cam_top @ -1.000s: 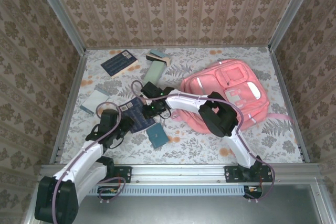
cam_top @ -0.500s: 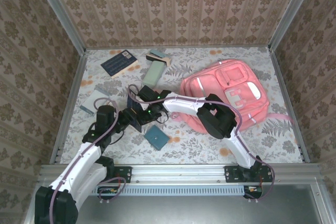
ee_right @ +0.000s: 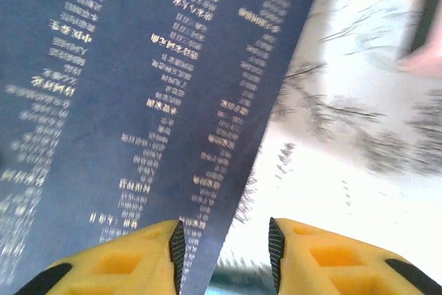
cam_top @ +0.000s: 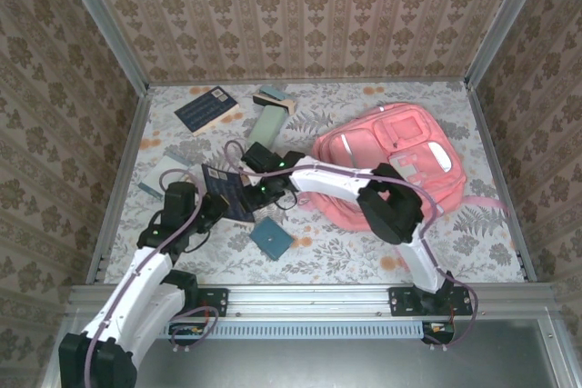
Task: Pack the student bag
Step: Pick up the book from the middle-left of the table, then open the student bag at the center of the table.
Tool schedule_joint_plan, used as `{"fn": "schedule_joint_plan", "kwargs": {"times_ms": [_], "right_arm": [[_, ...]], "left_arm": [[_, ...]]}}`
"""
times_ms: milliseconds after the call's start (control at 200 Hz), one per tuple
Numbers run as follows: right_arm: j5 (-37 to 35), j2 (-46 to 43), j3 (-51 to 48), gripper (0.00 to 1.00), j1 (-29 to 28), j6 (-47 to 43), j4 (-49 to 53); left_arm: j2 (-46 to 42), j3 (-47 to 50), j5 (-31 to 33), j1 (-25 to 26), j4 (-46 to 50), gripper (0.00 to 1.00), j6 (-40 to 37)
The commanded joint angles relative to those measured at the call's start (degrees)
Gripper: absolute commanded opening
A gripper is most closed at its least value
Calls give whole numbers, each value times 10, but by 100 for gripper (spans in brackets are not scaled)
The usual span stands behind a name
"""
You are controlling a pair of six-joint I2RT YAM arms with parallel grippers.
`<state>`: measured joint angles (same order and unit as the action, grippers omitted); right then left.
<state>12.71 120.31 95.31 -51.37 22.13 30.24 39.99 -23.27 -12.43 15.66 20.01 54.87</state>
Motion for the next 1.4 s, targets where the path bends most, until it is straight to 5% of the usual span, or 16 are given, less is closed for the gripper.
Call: {"fn": "schedule_joint_plan", "kwargs": {"times_ms": [0,170,335,680,855,1035,1395], "right_arm": [[-94,-98,-38,44,33,-34,29],[-210,-185,-120,56,92,-83,51],[-281,-224,-174,56,154,-102,72],[-274,-182,-217,55,187,-100,53],[-296,-157,-210,40,188,-95,63],[-284,-178,-202,0,189,-90,71],[-200,-265,-81,0,212,-72,114]], "left_arm": [[-11,-41,-9,0,6,0,-20],[-8,-64,-27,0,-27,0,-8],[9,-83,-40,5,-49,0,-4],[42,-102,-46,16,-63,0,-10],[44,-108,-50,17,-60,0,-14],[51,-113,-52,28,-77,0,-7],[163,-148,-2,133,-220,0,31]]}}
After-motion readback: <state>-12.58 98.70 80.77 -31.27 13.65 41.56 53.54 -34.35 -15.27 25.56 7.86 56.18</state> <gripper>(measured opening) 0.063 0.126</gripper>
